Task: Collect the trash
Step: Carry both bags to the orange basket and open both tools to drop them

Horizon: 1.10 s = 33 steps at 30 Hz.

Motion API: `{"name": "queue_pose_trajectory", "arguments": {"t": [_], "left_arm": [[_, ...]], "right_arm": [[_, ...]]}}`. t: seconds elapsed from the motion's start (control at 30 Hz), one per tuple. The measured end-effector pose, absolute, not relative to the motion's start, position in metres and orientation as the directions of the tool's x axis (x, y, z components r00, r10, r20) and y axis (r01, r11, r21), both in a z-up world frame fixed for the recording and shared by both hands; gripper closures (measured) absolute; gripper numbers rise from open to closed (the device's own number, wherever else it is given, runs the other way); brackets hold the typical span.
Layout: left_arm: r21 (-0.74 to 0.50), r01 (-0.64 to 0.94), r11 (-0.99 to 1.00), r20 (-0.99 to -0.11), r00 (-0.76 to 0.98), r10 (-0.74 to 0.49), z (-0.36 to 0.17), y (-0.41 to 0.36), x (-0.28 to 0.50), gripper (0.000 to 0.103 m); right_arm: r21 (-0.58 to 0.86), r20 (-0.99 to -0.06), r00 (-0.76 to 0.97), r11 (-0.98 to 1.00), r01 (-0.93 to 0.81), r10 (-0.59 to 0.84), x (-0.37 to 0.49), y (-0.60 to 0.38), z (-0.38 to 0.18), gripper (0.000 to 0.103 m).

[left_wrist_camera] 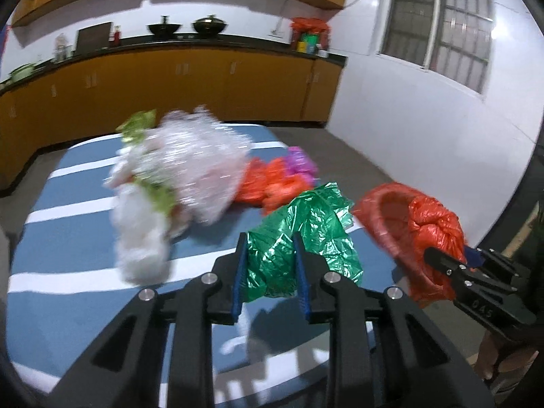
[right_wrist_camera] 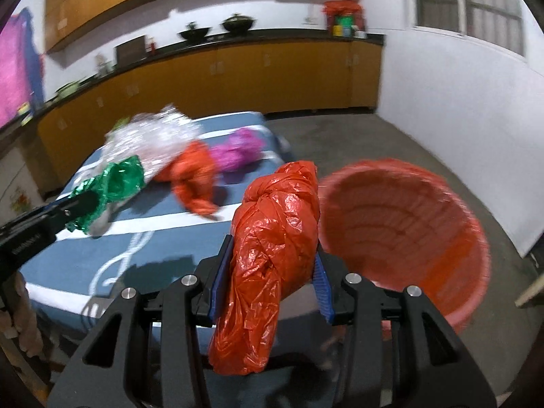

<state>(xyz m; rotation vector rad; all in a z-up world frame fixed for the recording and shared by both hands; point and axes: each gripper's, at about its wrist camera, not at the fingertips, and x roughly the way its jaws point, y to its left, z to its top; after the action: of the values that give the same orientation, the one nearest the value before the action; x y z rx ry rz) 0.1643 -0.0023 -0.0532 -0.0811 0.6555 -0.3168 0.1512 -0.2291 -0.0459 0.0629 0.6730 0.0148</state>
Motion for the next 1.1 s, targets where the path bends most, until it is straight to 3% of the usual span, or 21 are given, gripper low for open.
{"name": "queue_pose_trajectory", "arguments": {"t": [0.4, 0.87, 1.1], "left_arm": [[-0.247, 0.462, 0.852, -0.585, 0.629, -0.511, -0.04, -0.124, 0.201, 0.077], [-0.283, 0.531, 0.798, -0.63, 0.524, -0.573, -0.058, -0.21, 0.237, 0.075], [-0.285, 0.537, 0.794, -0.656, 0.494, -0.571, -0.072, -0.226, 0.248, 0.063]], "right_arm": [[0.091, -0.604, 0.786, 0.968, 0.234, -0.133, 0.135, -0.326, -0.032, 0.059], [0.157, -0.573, 0.805, 0.943, 0.293, -0.154, 0.153, -0.372, -0.02, 0.059], [0.189, -0.553, 0.819, 0.935, 0.301, -0.152, 0.16, -0.38, -0.016, 0.042]]}}
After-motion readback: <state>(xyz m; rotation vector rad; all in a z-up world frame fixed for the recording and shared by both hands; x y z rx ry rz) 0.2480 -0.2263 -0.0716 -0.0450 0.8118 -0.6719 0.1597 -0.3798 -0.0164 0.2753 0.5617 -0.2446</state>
